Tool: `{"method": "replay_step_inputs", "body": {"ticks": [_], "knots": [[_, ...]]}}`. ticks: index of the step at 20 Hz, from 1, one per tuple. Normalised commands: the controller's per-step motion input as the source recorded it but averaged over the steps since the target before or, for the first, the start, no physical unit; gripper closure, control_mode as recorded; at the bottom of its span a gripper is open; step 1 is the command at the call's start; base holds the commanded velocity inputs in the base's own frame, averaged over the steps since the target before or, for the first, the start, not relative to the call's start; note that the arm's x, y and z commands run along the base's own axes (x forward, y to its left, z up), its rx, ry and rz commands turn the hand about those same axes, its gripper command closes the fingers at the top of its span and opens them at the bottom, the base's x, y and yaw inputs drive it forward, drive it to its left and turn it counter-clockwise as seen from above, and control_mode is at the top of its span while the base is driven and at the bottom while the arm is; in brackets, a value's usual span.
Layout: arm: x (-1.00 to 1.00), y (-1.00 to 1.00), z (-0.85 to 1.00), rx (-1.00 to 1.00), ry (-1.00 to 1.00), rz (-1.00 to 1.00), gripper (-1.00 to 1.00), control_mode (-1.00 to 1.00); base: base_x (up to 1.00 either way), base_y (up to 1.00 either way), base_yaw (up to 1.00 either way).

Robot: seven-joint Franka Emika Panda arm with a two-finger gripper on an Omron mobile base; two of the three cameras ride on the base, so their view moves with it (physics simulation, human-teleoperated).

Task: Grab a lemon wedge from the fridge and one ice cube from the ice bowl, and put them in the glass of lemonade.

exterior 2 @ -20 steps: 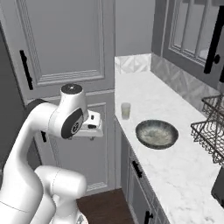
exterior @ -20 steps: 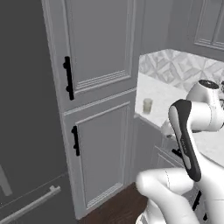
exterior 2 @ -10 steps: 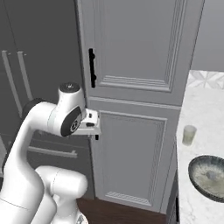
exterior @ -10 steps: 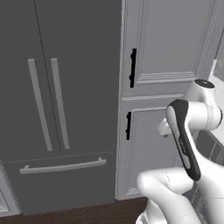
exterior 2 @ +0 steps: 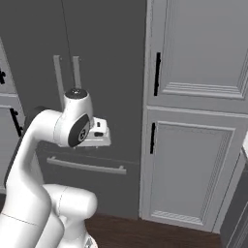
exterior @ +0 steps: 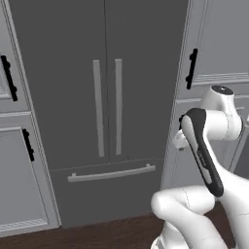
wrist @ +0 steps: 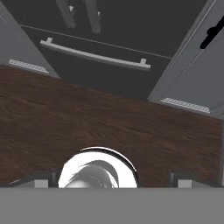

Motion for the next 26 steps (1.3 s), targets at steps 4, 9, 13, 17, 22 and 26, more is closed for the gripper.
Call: {"method": "replay_step_inputs", "body": {"ticks": [4,9,13,17,22,26], "knots": [[0.00,0.00,0.00,0.00,0.00,0.00,-1.00,1.00,-0.31,0.97,-0.22],[0.00,0.00,0.00,0.00,0.00,0.00,-1.00,1.00,-0.04,0.80,-0.29],[0.00,0.00,0.00,0.00,0.00,0.00,-1.00,1.00,0.38,0.26,-0.21],[0.00,0.00,0.00,0.00,0.00,0.00,-1.00,1.00,0.14,-0.28,0.00],[0.00,0.00,0.00,0.00,0.00,0.00,-1.00,1.00,-0.03,-0.27,0.00],[0.00,0.00,0.00,0.00,0.00,0.00,-1.00,1.00,-0.12,-0.51,0.05]]}}
